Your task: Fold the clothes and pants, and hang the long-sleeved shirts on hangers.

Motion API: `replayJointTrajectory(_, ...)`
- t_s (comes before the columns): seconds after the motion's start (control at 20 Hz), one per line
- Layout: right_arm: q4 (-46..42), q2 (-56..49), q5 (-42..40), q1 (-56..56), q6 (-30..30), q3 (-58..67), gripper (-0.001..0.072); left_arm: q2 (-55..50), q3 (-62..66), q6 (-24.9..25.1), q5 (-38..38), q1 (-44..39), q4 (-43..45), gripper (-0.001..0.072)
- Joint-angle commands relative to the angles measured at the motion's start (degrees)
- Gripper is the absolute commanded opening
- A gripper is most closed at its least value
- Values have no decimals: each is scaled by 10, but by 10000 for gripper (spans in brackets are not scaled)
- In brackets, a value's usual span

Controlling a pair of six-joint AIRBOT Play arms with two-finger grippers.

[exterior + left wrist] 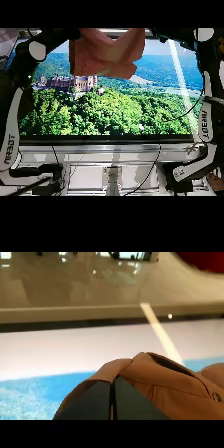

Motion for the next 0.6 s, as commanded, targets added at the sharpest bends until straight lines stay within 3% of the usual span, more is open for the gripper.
replayJointTrajectory(0.0, -17, -28, -12, -14, 2, 38, 4, -36, 27, 2, 19, 19, -49, 7)
replayJointTrajectory(0.2, -34, -28, 93, -46, -9, 13, 3, -48, 26, 74, -178, 48, -50, 8)
replayJointTrajectory(0.35, -76, -28, 238, -53, -38, -17, 3, -66, 24, 78, -334, 66, -53, 8)
replayJointTrajectory(0.55, -103, -25, 363, -44, -52, -94, 3, -64, -56, 91, -433, 67, -55, 8)
